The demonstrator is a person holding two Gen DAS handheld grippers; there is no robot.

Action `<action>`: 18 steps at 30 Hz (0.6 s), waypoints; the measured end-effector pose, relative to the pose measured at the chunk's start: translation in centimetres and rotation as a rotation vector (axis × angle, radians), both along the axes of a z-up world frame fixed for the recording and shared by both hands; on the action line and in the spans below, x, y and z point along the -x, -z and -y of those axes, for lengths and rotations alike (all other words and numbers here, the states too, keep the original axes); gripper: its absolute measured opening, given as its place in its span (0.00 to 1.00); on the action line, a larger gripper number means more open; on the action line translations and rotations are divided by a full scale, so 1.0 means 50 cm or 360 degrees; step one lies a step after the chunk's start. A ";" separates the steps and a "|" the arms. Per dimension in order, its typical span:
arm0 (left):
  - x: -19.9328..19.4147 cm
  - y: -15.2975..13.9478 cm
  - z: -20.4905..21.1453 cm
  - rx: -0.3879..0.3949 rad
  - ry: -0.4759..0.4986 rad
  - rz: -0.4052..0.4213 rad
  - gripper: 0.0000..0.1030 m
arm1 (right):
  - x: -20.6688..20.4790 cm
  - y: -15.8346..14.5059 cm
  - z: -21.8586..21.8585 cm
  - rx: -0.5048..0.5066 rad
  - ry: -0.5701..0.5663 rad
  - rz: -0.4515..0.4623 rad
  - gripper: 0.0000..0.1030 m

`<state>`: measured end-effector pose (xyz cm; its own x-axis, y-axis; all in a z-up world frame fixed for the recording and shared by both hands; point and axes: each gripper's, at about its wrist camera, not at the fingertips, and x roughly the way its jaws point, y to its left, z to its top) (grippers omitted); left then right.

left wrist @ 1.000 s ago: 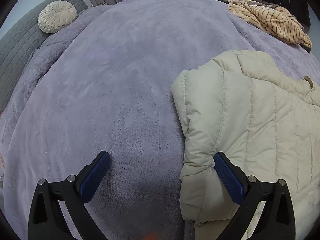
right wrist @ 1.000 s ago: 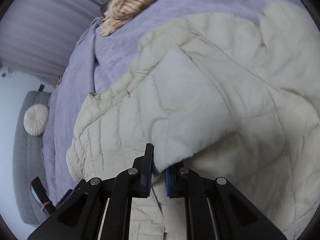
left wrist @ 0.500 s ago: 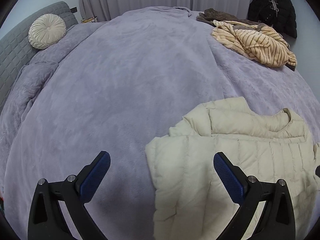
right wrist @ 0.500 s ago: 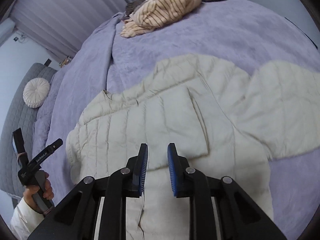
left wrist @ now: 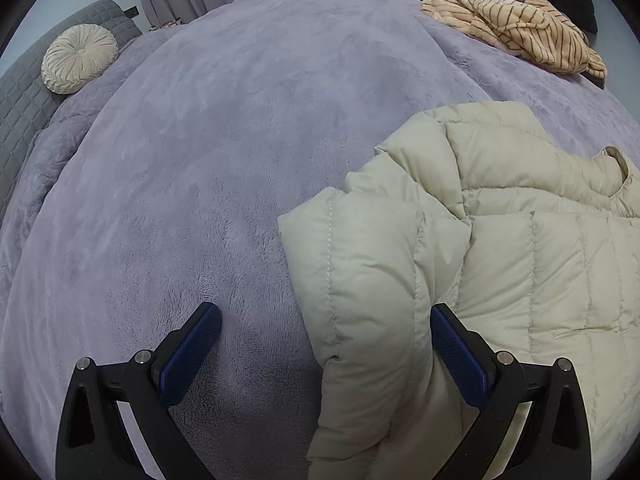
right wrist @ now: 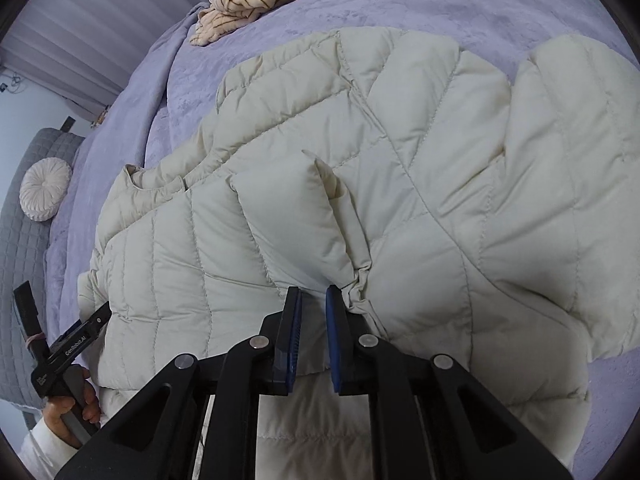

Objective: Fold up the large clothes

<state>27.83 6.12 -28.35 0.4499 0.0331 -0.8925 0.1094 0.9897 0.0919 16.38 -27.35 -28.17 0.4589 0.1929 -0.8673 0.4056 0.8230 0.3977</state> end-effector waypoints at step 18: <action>0.057 -0.155 0.008 0.0033 0.0008 0.0047 1.00 | 0.136 -0.088 0.089 -0.0091 0.0181 -0.0034 0.44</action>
